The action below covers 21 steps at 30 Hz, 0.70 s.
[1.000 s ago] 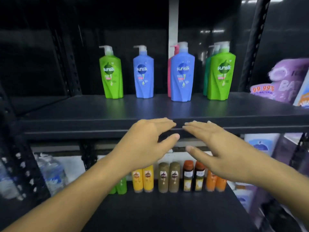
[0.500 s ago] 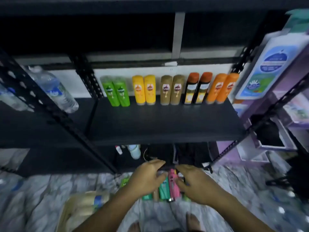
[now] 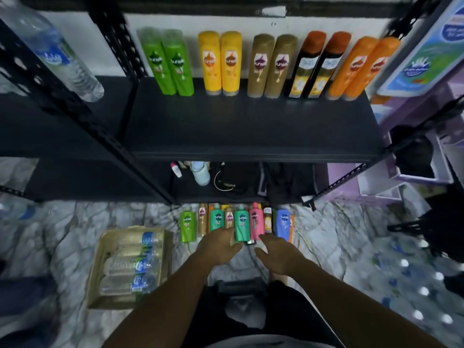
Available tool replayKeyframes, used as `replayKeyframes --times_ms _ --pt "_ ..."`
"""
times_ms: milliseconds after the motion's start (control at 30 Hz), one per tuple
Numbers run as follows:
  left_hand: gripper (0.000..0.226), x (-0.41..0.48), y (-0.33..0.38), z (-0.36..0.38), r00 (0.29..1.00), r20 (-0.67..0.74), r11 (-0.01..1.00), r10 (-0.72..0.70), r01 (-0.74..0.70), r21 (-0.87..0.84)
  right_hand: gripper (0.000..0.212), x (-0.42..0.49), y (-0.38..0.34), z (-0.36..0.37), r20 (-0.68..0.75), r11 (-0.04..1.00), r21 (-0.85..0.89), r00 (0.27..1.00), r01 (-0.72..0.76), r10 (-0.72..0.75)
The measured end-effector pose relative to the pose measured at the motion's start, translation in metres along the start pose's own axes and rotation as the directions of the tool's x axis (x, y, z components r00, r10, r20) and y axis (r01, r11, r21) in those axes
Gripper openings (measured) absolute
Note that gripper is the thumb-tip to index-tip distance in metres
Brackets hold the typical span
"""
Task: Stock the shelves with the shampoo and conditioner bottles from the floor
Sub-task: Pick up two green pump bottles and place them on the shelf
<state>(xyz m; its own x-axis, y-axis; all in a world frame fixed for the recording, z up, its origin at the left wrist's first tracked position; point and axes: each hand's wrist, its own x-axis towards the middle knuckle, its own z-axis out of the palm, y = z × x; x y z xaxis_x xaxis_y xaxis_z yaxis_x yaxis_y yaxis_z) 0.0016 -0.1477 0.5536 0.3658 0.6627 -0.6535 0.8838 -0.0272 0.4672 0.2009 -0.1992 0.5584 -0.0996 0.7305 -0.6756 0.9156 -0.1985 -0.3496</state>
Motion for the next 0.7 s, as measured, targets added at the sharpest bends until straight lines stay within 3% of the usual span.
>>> replayKeyframes --times_ms 200,400,700 --pt "0.07 0.052 -0.048 0.04 0.994 0.007 0.992 -0.112 0.112 -0.064 0.062 0.066 0.024 0.039 0.037 0.995 0.08 0.997 -0.065 0.062" --pt "0.067 0.153 -0.131 0.103 0.984 -0.024 0.98 -0.177 0.174 -0.095 0.061 0.178 0.066 0.119 0.103 0.977 0.164 0.988 -0.133 0.117" --pt "0.072 0.344 -0.257 0.19 0.966 -0.137 0.974 -0.22 0.209 -0.091 0.058 0.392 0.133 0.24 0.031 0.997 0.069 0.999 -0.039 0.037"
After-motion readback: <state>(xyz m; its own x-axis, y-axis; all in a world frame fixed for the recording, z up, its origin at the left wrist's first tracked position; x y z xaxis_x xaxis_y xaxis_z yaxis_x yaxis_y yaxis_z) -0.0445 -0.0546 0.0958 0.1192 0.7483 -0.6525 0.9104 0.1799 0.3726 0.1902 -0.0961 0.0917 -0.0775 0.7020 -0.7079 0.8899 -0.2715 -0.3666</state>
